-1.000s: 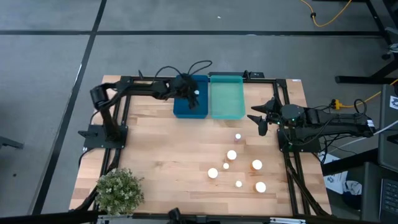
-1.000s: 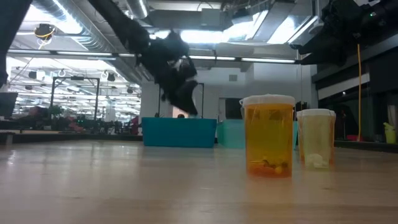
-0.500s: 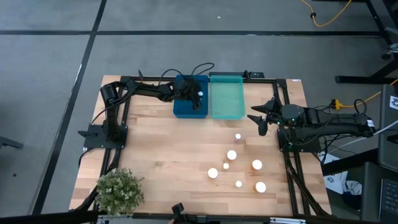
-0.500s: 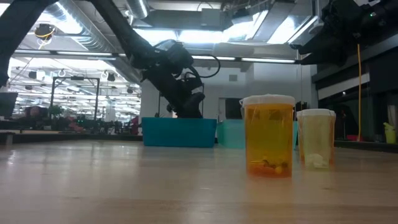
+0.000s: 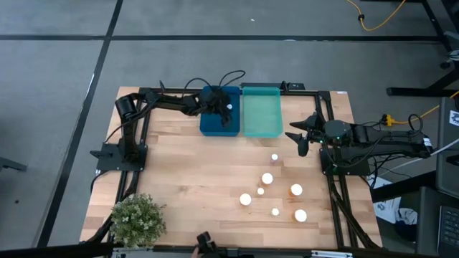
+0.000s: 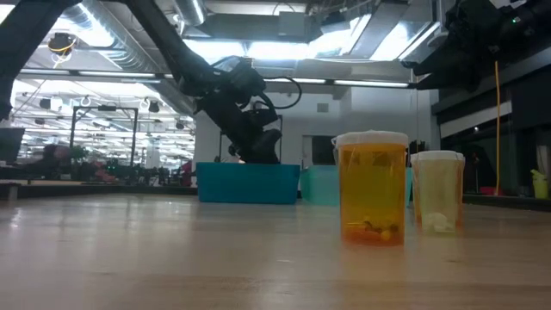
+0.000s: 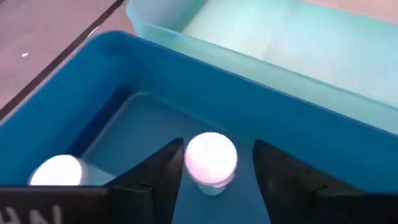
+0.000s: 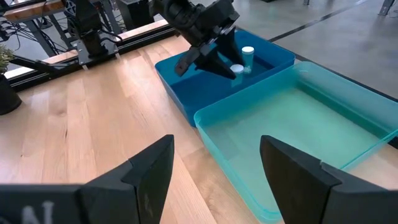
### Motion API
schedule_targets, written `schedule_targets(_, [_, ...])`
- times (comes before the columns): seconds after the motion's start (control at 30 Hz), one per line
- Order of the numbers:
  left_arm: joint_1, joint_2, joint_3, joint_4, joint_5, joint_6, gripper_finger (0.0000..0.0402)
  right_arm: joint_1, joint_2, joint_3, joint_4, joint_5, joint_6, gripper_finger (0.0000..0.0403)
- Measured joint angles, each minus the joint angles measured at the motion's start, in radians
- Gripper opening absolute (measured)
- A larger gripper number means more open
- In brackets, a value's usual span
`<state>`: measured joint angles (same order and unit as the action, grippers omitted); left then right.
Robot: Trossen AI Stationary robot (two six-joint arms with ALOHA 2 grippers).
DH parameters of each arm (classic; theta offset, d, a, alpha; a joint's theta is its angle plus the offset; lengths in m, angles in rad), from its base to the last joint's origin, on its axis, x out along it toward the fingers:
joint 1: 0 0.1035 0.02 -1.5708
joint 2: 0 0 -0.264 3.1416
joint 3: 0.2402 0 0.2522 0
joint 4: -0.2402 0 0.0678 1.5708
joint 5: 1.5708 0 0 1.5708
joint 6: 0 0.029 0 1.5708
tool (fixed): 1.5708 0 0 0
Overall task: Pick and place medicine bottles into bin by pill shape (circle, oval)
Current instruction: Put the blue pill bottle into the blue bin, then put the pink pill bottle into the blue bin
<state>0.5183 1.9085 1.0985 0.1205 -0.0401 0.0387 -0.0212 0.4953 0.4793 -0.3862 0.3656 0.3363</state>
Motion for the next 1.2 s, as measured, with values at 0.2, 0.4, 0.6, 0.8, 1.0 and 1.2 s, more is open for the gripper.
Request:
schedule_targets(0.2, [0.012, -0.01, 0.0, 0.05, 0.0, 0.0, 0.0228, 0.0, 0.0, 0.0, 0.0, 0.0, 0.0, 0.024])
schedule_targets(0.4, [-0.024, -0.056, 0.002, 0.083, 0.001, 0.051, 0.0233, 0.0, 0.0, 0.0, 0.0, 0.0, -0.002, 0.024])
schedule_targets(0.6, [-0.129, -0.178, 0.002, 0.078, 0.011, 0.051, 0.0232, 0.0, 0.0, 0.0, 0.0, 0.0, -0.003, 0.024])
schedule_targets(0.8, [-0.278, -0.294, 0.002, 0.074, 0.015, 0.051, 0.0228, 0.0, 0.0, 0.0, -0.001, 0.0, -0.001, 0.024])
schedule_targets(1.0, [-0.418, -0.302, 0.002, 0.067, 0.015, 0.044, 0.023, 0.0, 0.0, 0.0, 0.0, 0.0, -0.001, 0.024])
schedule_targets(1.2, [-0.522, -0.225, 0.002, 0.05, -0.027, 0.0, 0.0227, 0.0, 0.0, 0.0, -0.001, 0.0, 0.0, 0.024])
